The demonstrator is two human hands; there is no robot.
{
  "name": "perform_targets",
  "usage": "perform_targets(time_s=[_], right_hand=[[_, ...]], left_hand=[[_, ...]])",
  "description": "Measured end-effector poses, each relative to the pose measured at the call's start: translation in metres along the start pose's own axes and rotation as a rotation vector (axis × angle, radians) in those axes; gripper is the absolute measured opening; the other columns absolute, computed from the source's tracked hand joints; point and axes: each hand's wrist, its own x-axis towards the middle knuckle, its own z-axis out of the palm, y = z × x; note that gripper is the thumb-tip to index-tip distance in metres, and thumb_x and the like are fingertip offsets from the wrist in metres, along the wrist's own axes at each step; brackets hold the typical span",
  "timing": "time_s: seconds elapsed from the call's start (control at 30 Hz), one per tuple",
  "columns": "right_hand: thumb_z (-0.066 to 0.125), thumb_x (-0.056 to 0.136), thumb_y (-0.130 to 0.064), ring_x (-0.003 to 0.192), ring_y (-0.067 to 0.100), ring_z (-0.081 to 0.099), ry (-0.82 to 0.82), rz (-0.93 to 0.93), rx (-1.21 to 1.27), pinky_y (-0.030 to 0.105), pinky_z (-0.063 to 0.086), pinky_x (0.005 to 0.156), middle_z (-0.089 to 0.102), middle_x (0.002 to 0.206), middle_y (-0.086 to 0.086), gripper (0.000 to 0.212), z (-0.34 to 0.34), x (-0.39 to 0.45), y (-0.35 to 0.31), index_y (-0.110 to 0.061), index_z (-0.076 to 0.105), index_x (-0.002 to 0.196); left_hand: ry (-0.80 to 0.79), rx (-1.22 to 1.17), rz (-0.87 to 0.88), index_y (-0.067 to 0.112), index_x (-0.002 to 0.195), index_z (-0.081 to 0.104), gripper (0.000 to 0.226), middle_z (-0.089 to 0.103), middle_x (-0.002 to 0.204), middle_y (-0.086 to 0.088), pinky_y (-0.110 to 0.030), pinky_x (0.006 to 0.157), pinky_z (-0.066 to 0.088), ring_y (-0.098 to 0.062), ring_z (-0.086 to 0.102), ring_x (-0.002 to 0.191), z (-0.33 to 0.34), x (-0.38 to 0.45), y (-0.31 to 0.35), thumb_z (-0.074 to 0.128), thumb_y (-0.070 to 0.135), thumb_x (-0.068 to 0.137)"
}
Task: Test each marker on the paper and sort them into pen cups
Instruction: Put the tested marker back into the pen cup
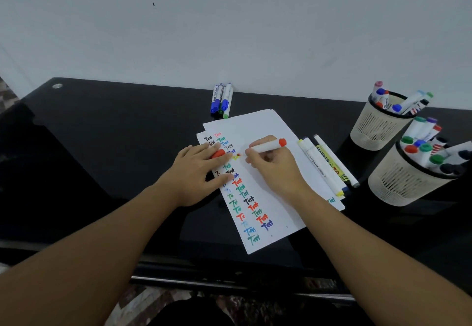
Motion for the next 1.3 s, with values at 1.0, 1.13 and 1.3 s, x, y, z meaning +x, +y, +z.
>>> perform_targets(time_s=[1.0,1.13,1.3], right_hand=[[0.052,0.106,-0.041,0.09,0.011,0.067,-0.1,-0.004,-0.23,0.042,0.057,0.086,0.069,0.097,-0.008,0.013,0.0067,-0.0051,-0.0018,-0.03,0.058,0.103],[0.052,0.106,-0.042,0.092,0.011,0.067,-0.095,0.014,-0.23,0.042,0.057,0.088,0.069,0.101,-0.007,0.016,0.0059,-0.0051,-0.0023,-0.028,0.06,0.105],[0.051,0.106,-0.045,0.087,0.014,0.07,-0.113,0.04,-0.247,0.044,0.059,0.085,0.071,0.096,-0.002,0.023,0.005,-0.0059,-0.0046,-0.024,0.06,0.106]], left_hand=[[0.021,-0.034,-0.027,0.052,0.155,0.025,0.066,0.013,0.168,0.011,-0.039,0.125,0.0,-0.011,0.005,0.156,0.0034,-0.0003,0.0004,0.029,0.076,0.094],[0.017,-0.038,-0.026,0.051,0.155,0.026,0.066,0.013,0.168,0.011,-0.039,0.124,0.0,-0.011,0.005,0.156,0.0027,0.0002,0.0014,0.029,0.077,0.094],[0.008,-0.035,-0.032,0.051,0.155,0.025,0.065,0.012,0.168,0.012,-0.039,0.124,-0.001,-0.011,0.005,0.156,0.0018,0.0005,0.0009,0.03,0.076,0.095]])
